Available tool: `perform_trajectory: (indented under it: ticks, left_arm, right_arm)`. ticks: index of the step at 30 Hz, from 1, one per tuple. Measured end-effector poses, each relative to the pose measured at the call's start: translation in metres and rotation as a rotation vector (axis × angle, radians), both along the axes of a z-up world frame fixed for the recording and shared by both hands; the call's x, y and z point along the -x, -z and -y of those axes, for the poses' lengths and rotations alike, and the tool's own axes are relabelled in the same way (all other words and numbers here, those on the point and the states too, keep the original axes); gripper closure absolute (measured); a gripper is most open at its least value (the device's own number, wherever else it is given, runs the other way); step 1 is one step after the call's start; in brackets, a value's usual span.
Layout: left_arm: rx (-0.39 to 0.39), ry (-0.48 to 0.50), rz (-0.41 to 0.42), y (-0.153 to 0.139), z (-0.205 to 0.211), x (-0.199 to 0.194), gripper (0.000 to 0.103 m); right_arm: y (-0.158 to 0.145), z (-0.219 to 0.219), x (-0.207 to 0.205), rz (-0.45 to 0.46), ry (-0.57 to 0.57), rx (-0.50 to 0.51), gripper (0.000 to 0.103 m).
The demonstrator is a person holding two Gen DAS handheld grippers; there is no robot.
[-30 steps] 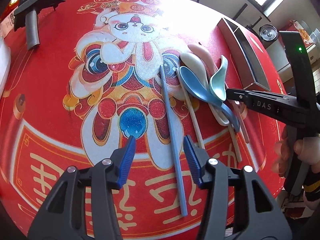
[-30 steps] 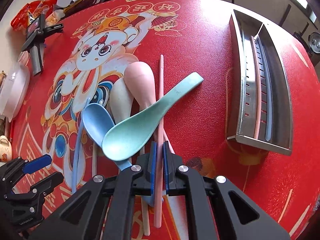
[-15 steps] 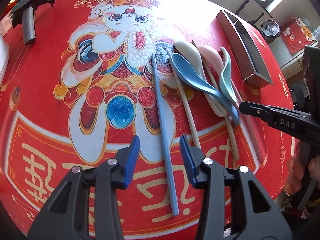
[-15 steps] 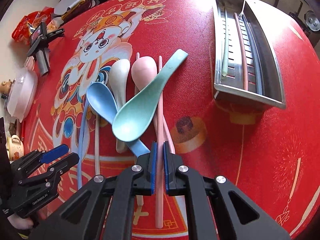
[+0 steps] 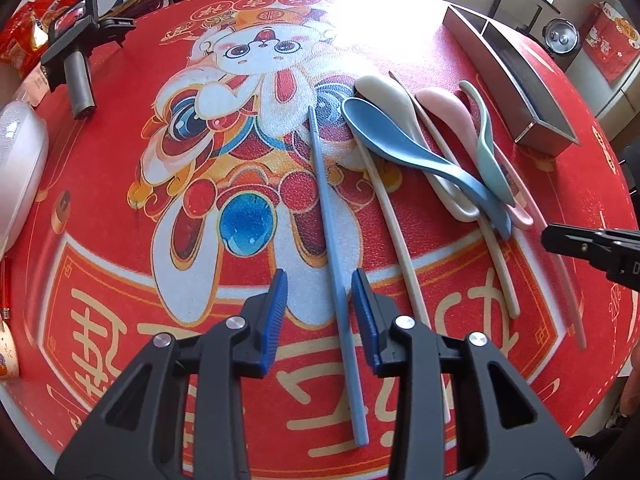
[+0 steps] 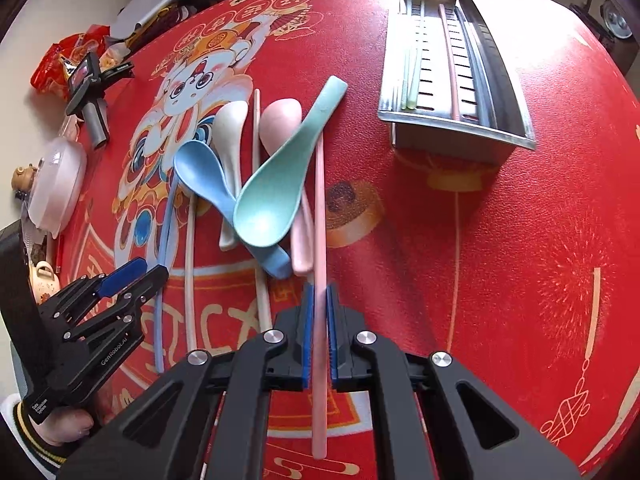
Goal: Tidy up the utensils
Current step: 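Grasp a blue chopstick with the left tool while the right tool holds the pink chopstick, then carry both chopsticks over the steel tray and lower them inside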
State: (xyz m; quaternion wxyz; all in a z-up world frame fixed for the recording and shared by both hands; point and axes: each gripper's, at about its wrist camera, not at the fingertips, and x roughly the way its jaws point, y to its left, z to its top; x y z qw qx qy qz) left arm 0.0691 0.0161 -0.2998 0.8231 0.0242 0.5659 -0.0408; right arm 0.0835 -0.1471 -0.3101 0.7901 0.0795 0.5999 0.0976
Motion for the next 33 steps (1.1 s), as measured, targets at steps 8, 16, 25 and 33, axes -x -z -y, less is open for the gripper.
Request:
perform_trajectory:
  ticks: [8,16,25,33]
  left_arm:
    - [0.044,-0.04,-0.018,-0.001,-0.02,0.003,0.093]
    - [0.131,-0.086,0.024,-0.022,-0.044,0.017,0.093]
    - [0.209,-0.088,0.079,-0.057,-0.056,0.015,0.093]
    - [0.245,-0.006,0.141,-0.096,-0.031,-0.014,0.092]
  right_arm:
    - [0.007,0.011,0.01,-0.031,0.042,-0.004,0.097]
    - [-0.003,0.013,0.013,-0.007,0.063,-0.032,0.097]
    - [-0.027,0.019,0.018,0.073,0.082,-0.089,0.097]
    - [-0.061,0.047,-0.001,0.169,0.153,-0.092,0.097]
